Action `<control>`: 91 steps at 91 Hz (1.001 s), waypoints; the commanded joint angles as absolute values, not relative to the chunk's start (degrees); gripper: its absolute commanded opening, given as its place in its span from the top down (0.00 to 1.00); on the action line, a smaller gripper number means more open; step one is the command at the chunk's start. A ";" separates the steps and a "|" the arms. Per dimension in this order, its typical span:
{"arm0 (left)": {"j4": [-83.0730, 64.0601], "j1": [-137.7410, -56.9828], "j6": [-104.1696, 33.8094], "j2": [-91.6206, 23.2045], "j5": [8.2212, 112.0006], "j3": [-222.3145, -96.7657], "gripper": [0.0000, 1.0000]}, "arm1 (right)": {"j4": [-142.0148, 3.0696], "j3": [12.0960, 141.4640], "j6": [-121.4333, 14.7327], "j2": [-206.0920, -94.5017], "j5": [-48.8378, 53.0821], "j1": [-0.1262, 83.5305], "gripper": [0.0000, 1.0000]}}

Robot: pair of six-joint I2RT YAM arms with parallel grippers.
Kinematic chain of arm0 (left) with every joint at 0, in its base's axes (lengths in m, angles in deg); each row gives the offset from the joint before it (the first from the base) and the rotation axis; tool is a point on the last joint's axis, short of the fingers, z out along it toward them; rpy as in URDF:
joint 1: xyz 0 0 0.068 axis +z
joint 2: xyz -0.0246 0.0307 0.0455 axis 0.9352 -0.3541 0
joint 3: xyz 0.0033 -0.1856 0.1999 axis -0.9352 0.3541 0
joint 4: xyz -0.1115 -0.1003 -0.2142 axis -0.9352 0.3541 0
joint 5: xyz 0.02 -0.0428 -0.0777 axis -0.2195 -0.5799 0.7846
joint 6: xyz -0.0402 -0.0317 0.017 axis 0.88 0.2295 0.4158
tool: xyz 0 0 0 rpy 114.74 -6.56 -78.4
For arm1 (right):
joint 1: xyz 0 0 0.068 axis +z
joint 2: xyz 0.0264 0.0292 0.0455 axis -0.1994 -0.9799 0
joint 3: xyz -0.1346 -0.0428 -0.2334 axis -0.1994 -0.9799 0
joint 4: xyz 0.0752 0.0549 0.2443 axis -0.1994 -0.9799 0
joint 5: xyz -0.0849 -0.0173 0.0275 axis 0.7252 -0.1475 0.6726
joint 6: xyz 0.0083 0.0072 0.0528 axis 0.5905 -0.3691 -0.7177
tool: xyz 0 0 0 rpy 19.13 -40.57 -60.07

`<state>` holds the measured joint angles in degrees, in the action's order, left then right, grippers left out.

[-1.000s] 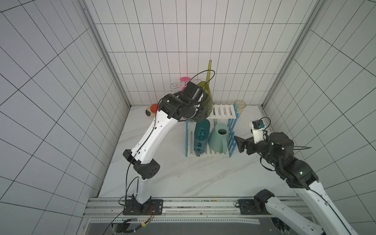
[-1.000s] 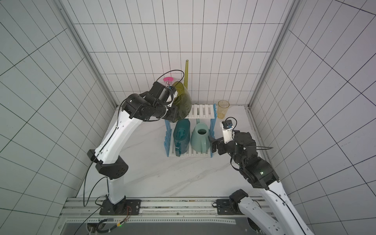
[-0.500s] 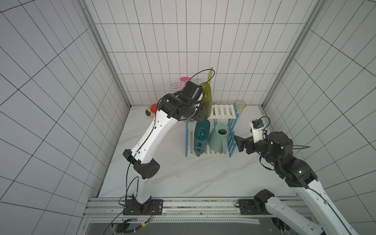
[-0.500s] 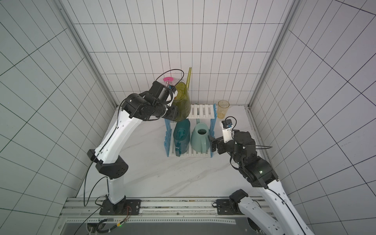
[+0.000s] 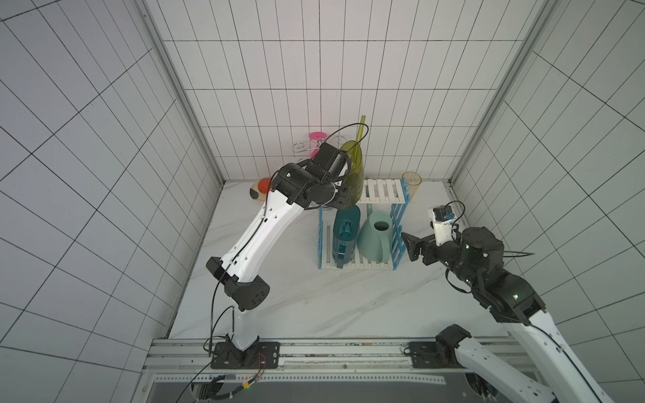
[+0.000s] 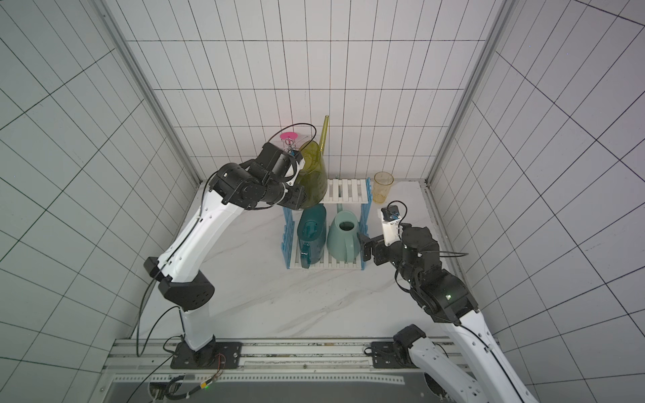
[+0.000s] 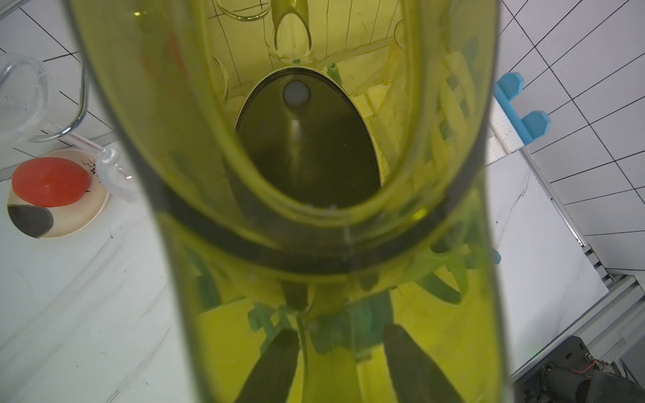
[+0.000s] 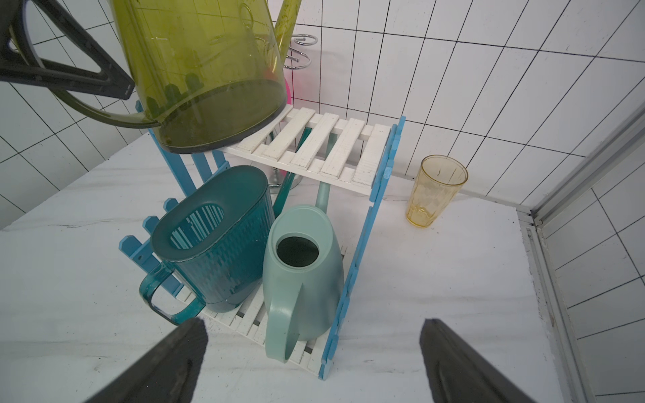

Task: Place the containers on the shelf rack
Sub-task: 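Place the container on the shelf.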

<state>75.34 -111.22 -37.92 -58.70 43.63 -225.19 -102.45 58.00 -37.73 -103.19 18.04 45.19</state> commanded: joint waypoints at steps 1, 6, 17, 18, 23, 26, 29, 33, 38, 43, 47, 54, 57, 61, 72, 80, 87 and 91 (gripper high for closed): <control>72.72 -111.45 -38.54 -56.09 43.72 -224.61 0.58 | -101.19 57.59 -38.33 -102.43 18.25 44.54 0.01; 72.85 -111.47 -38.49 -55.99 43.72 -224.52 0.58 | -101.19 57.53 -38.48 -102.39 18.25 44.55 0.01; 73.16 -111.54 -38.35 -55.54 43.69 -224.22 0.58 | -101.19 57.51 -38.60 -102.22 18.16 44.54 0.01; 73.16 -111.54 -38.30 -55.45 43.68 -224.15 0.58 | -101.23 57.51 -38.60 -102.21 18.16 44.54 0.01; 73.16 -111.62 -38.26 -54.89 43.61 -223.59 0.57 | -101.19 57.51 -38.60 -102.17 18.24 44.51 0.01; 73.16 -111.62 -38.21 -54.47 43.57 -223.21 0.57 | -101.19 57.51 -38.60 -102.13 18.25 44.48 0.01; 73.24 -111.70 -38.17 -54.03 43.45 -222.75 0.57 | -101.19 57.58 -38.60 -102.12 18.25 44.49 0.01; 73.18 -111.86 -38.08 -53.14 43.36 -221.97 0.57 | -101.19 57.59 -38.60 -102.12 18.24 44.48 0.01; 72.89 -111.89 -38.03 -51.77 43.14 -220.64 0.57 | -101.19 57.59 -38.59 -102.04 18.32 44.54 0.01; 72.42 -111.97 -37.91 -50.16 42.97 -218.96 0.57 | -101.19 57.59 -38.54 -102.03 18.34 44.55 0.01; 71.83 -112.07 -37.87 -48.70 43.07 -217.38 0.57 | -101.19 57.59 -38.52 -102.02 18.41 44.48 0.01; 69.96 -112.07 -38.04 -46.32 43.05 -214.21 0.52 | -101.02 57.51 -38.51 -102.03 18.43 44.54 0.01; 69.17 -112.07 -38.26 -45.44 43.03 -213.14 0.50 | -100.93 57.51 -38.56 -102.11 18.38 44.52 0.01; 68.56 -112.07 -38.48 -44.96 42.85 -212.50 0.49 | -100.92 57.59 -38.64 -102.20 18.34 44.44 0.01; 68.94 -112.07 -38.43 -45.09 42.98 -212.91 0.48 | -100.92 57.68 -38.86 -102.13 18.16 44.49 0.01; 69.31 -112.07 -38.35 -45.10 43.11 -213.08 0.48 | -100.99 57.68 -38.93 -101.87 18.16 44.46 0.01; 69.40 -112.07 -38.04 -43.96 42.61 -212.73 0.48 | -101.16 57.77 -38.91 -101.59 18.21 44.49 0.01; 69.24 -112.07 -37.93 -42.57 42.02 -212.11 0.48 | -101.30 57.85 -38.87 -101.44 18.32 44.52 0.01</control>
